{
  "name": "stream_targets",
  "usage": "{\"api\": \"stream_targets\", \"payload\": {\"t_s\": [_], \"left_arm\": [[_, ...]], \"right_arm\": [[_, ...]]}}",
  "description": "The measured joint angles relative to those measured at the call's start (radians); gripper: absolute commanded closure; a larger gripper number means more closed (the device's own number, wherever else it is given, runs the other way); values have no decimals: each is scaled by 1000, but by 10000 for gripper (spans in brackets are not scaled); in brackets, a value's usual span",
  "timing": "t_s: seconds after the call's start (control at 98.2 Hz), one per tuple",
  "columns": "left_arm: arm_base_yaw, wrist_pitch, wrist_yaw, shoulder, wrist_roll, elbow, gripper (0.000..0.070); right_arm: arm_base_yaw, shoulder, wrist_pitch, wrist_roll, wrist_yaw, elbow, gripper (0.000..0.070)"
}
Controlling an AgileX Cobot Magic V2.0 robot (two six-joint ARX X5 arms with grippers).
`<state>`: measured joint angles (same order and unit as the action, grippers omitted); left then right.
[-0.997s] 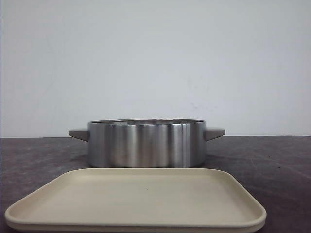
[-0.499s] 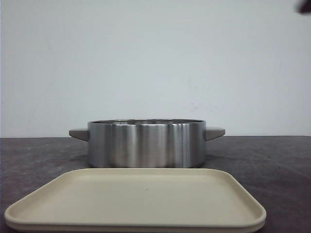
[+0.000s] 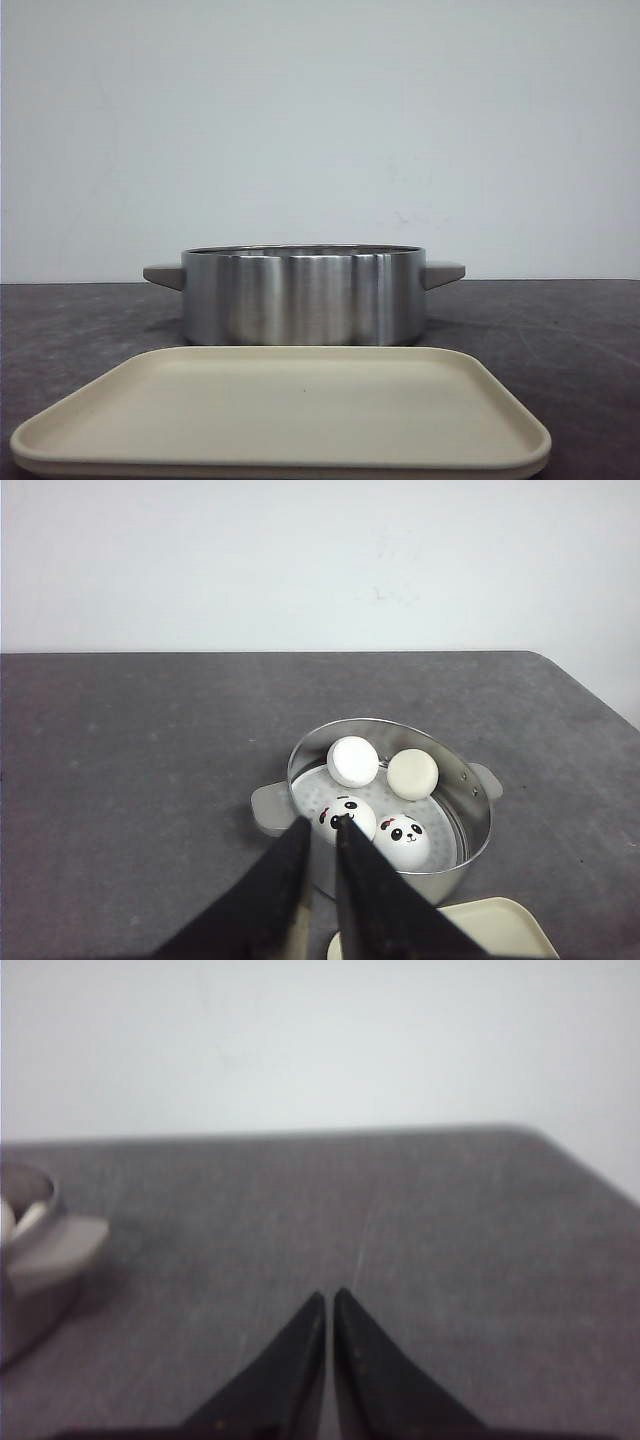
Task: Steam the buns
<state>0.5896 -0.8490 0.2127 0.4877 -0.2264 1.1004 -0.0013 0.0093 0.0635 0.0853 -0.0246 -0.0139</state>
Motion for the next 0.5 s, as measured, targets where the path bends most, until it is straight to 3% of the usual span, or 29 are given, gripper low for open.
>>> {"api": "stream_targets", "payload": {"t_s": [0.122, 0.499], "left_arm": [[0, 0, 0, 0, 0, 0, 700], [0, 0, 0, 0, 0, 0, 700]], "right_arm": [[0, -5, 108, 0, 10, 0, 692], [3, -5, 105, -3, 54, -1, 692]]}}
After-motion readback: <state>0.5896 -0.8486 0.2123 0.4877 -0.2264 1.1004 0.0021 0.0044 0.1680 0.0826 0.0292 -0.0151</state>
